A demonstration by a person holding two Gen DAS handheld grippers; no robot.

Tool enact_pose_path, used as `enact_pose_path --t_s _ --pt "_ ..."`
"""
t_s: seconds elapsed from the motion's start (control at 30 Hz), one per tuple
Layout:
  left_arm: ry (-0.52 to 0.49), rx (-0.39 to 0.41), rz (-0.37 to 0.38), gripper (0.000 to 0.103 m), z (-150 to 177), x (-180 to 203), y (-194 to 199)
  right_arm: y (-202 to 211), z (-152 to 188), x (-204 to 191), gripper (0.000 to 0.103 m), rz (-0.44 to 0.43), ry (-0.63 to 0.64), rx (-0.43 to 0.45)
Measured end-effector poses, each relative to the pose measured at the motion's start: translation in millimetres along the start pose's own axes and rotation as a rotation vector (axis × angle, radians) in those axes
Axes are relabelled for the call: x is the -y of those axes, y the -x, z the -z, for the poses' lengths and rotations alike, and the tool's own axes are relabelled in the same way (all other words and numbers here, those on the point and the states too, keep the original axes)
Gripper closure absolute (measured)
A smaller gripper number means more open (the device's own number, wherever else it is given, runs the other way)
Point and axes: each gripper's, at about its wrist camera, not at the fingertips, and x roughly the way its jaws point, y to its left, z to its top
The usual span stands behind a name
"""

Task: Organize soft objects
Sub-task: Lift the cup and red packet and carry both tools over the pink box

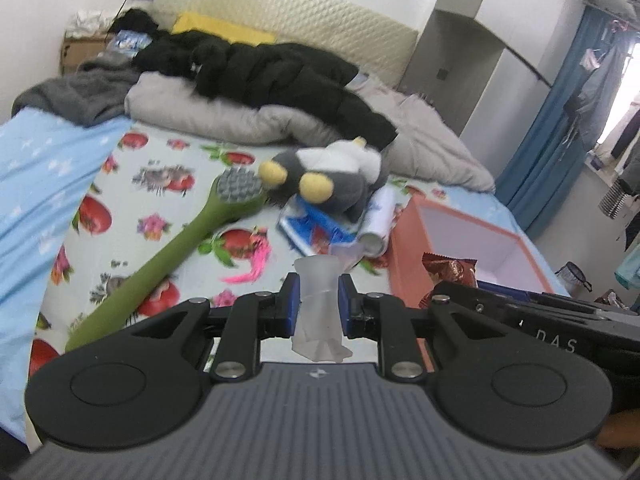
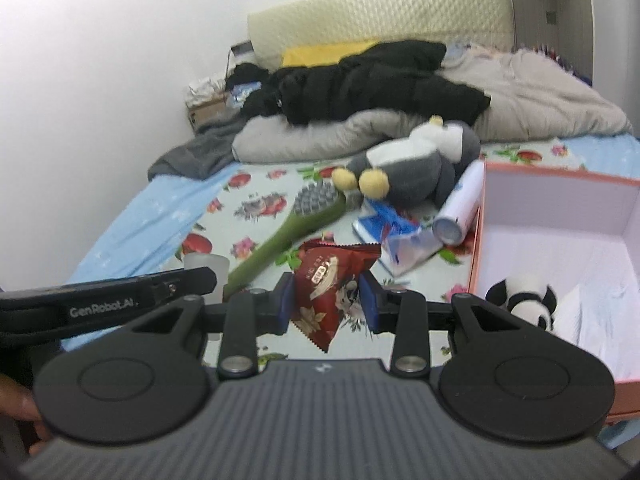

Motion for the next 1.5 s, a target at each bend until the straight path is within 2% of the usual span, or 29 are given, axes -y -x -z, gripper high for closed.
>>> enact_pose_path --t_s 0.47,0.6,0.77,1.03,1.5 --pt "-0.072 0.105 0.084 0.079 -21.6 61.2 42.0 66.6 -21.3 12.4 0.065 0.034 0.018 0.131" --pt "-0.087 0.116 0.119 0.079 -27.0 81.0 41.0 81.4 -27.4 21.7 0.065 0.059 0.019 0.161" --pt "-0.106 0.091 0.162 0.079 -31.8 106.1 24.7 94.6 -30.7 43.5 0.065 0.103 -0.005 0.179" --pt "-0.143 -0.008 0.207 0.079 -31.9 149.4 -33.7 86.4 -25.2 99.1 0.065 0.194 -0.079 0.148" --pt "-0.181 -0.280 0.217 0.079 -0.4 207.1 -190.8 12.7 9.6 217.8 0.065 0.301 -0.256 -0.083"
